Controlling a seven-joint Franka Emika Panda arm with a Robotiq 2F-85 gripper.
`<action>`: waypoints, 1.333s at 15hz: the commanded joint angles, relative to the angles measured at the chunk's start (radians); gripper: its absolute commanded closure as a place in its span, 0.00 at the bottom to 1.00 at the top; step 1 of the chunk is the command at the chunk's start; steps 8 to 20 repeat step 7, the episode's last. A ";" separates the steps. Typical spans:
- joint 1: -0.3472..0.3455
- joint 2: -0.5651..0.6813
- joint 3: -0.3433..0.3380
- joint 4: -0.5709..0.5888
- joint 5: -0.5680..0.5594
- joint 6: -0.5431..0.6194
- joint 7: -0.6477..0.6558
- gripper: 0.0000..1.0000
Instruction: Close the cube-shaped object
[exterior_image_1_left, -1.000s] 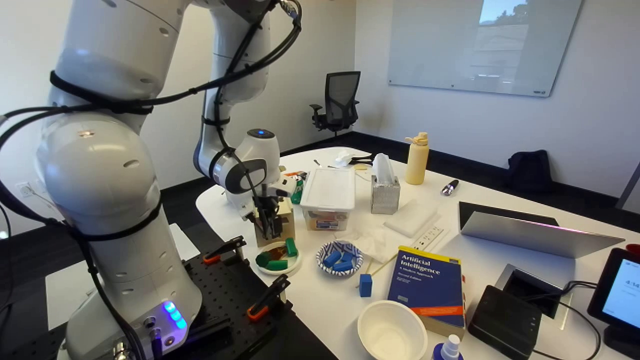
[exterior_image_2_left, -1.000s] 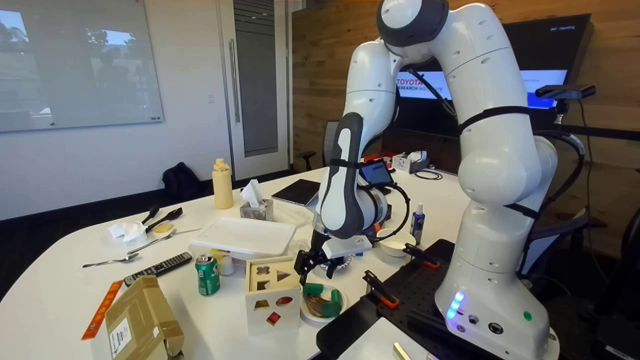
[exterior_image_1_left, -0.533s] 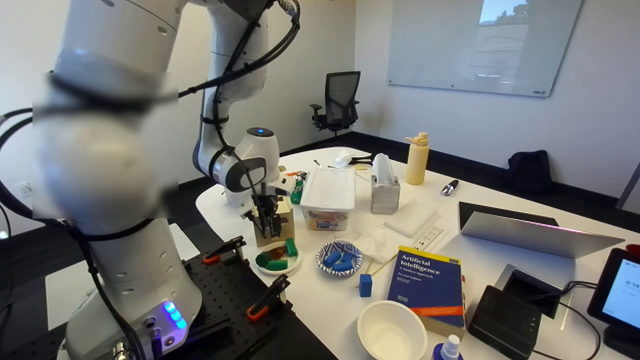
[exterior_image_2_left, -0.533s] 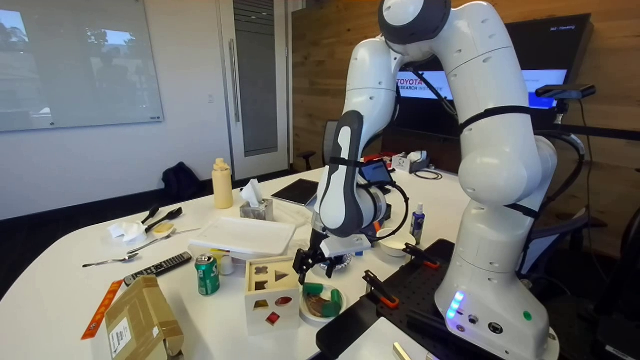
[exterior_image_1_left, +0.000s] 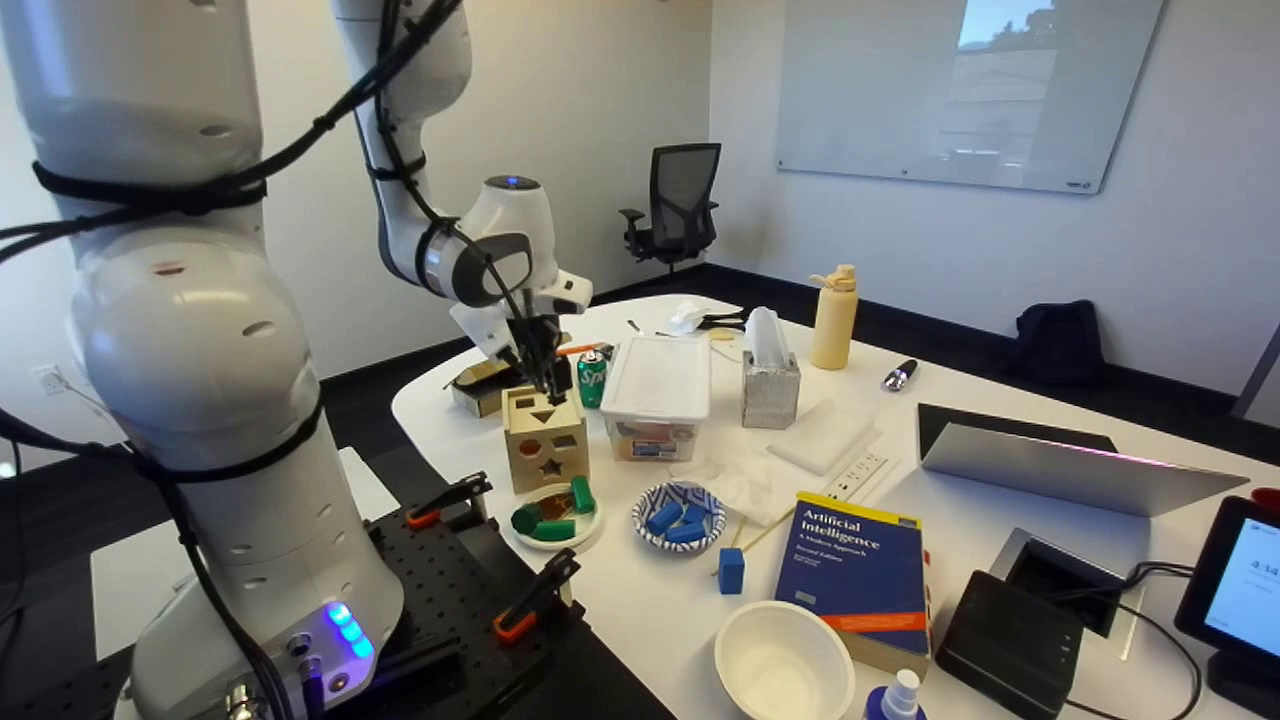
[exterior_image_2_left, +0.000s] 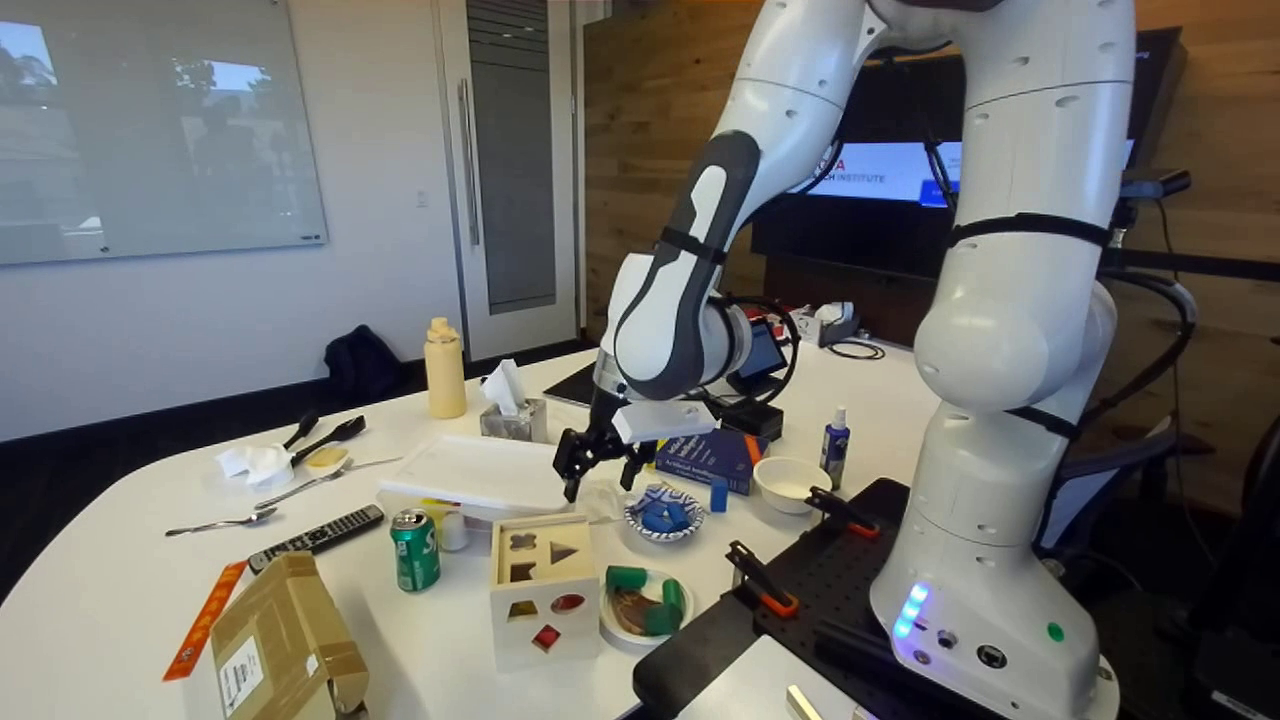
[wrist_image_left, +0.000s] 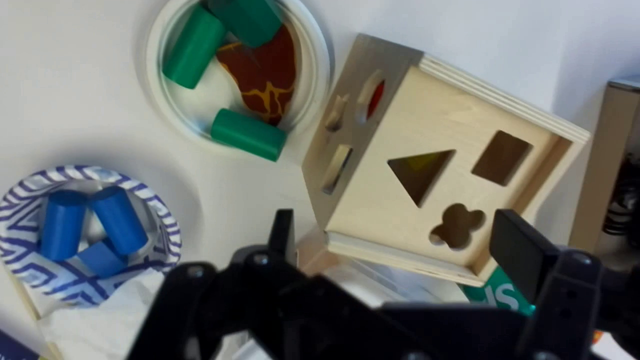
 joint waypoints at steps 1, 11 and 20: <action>-0.073 -0.158 0.134 -0.018 0.132 -0.098 -0.038 0.00; -0.046 -0.286 0.124 -0.013 0.293 -0.213 -0.137 0.00; -0.046 -0.286 0.124 -0.013 0.293 -0.213 -0.137 0.00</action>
